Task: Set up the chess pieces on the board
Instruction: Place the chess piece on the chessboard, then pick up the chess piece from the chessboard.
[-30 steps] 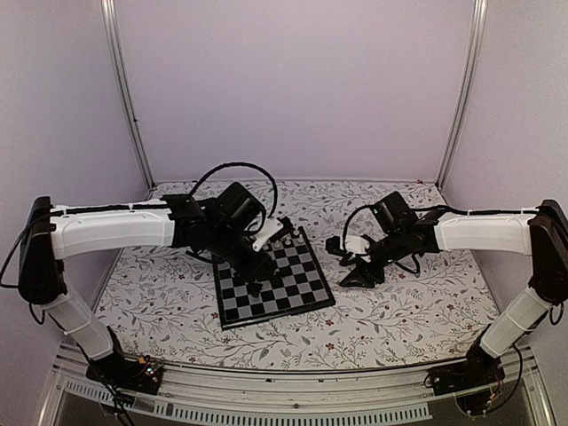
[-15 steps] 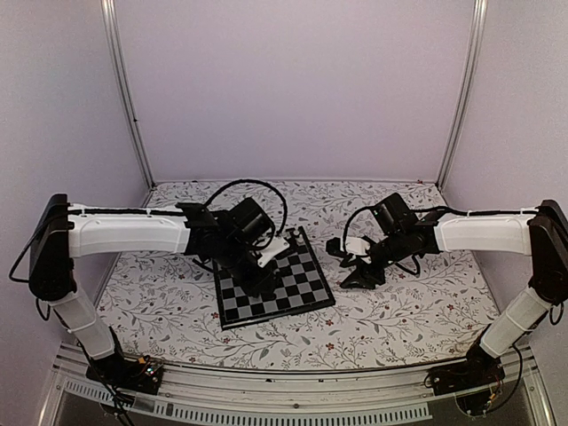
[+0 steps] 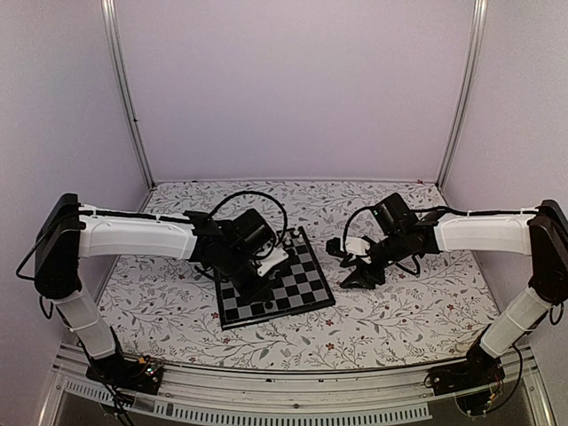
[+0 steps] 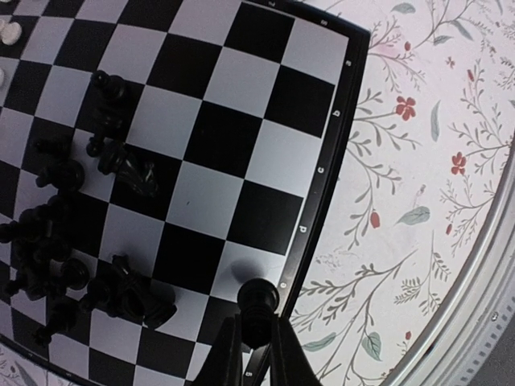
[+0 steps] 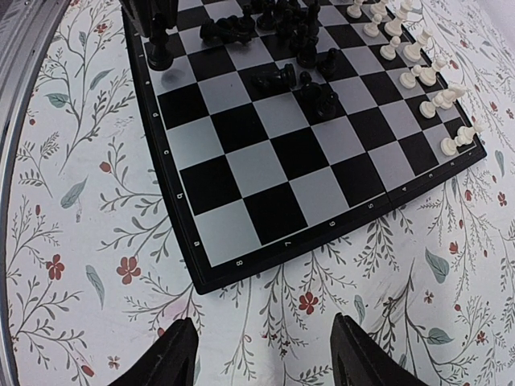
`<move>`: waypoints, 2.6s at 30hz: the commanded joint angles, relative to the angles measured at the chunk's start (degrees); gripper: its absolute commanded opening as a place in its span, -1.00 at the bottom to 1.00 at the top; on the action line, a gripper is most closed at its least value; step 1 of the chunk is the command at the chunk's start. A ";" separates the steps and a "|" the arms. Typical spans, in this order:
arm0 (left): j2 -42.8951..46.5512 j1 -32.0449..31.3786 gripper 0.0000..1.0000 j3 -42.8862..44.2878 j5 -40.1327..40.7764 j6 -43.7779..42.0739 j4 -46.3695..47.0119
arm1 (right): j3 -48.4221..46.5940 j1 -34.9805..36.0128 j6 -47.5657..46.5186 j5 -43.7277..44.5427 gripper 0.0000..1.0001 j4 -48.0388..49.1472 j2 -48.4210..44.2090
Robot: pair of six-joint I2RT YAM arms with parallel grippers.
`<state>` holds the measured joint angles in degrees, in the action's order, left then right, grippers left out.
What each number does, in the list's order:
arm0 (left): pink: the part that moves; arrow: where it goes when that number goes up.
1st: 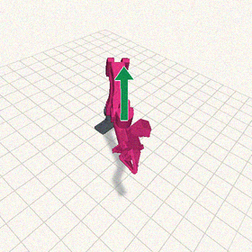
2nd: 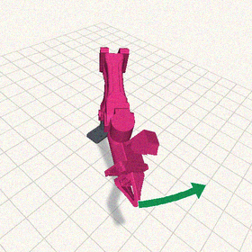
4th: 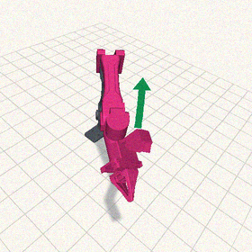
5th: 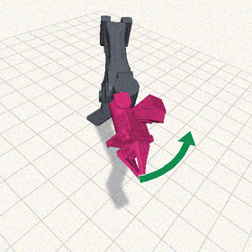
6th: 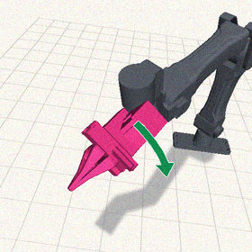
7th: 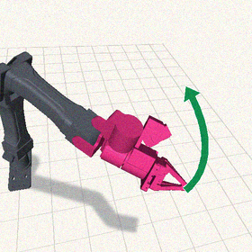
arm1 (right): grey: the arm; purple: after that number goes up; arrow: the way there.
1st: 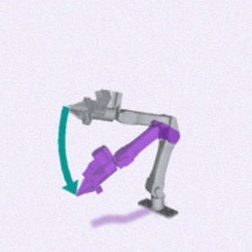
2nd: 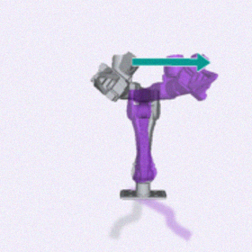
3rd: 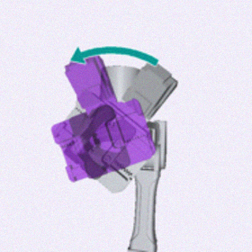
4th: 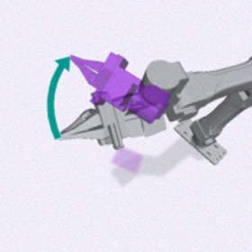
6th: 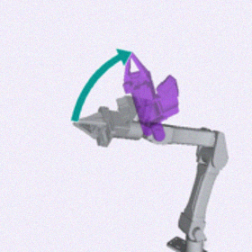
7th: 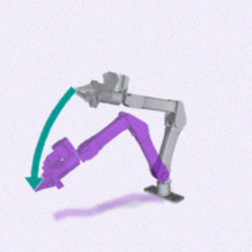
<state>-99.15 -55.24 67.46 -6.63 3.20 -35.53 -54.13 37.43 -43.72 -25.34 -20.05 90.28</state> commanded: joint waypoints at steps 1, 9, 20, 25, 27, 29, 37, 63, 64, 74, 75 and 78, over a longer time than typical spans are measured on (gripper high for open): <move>-0.99 -1.09 -0.86 -0.49 0.11 0.14 2.47 | 0.60 0.00 -0.40 0.38 0.18 0.72 0.68; -2.31 -1.13 -0.85 -0.49 1.07 0.34 2.57 | 0.60 0.01 -0.46 0.45 0.18 0.63 0.84; -0.32 -1.80 -0.44 1.19 1.09 -0.07 0.13 | 0.60 0.06 -0.47 0.22 0.18 0.51 0.86; 2.85 -1.68 -0.34 5.28 2.09 -1.80 -2.18 | 0.52 0.06 -0.36 0.03 0.18 0.30 0.95; 3.96 -0.67 -0.30 6.42 4.46 -2.69 -2.44 | 0.52 0.01 -0.40 0.03 0.18 0.33 0.95; 4.35 1.58 -0.30 6.88 7.26 -2.53 -2.28 | 0.52 0.08 -0.40 0.12 0.18 0.32 0.99; 2.33 11.59 -0.29 5.49 13.56 1.33 3.32 | 0.49 0.06 -0.39 0.60 0.18 0.32 1.22; -10.67 13.56 -0.45 9.44 6.46 0.90 4.02 | 0.69 0.01 -0.92 1.17 0.18 0.36 1.73; -10.70 13.62 -0.48 9.44 6.46 1.01 4.12 | 0.69 -0.01 -0.99 1.17 0.17 0.34 1.81; -10.46 14.27 -0.76 9.01 6.46 1.73 5.43 | 0.69 0.02 -0.95 1.22 0.17 0.36 2.09; -10.40 14.43 -0.80 8.96 6.46 1.72 5.53 | 0.69 0.03 -0.93 1.26 0.17 0.32 2.09; -10.00 14.55 -0.86 8.85 6.46 1.74 5.51 | 0.60 0.02 -1.01 1.33 0.17 0.28 2.27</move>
<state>-109.43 -41.65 75.61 0.43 4.69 -31.42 -54.11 37.45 -44.45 -24.27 -20.08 91.74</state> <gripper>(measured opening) 0.090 0.586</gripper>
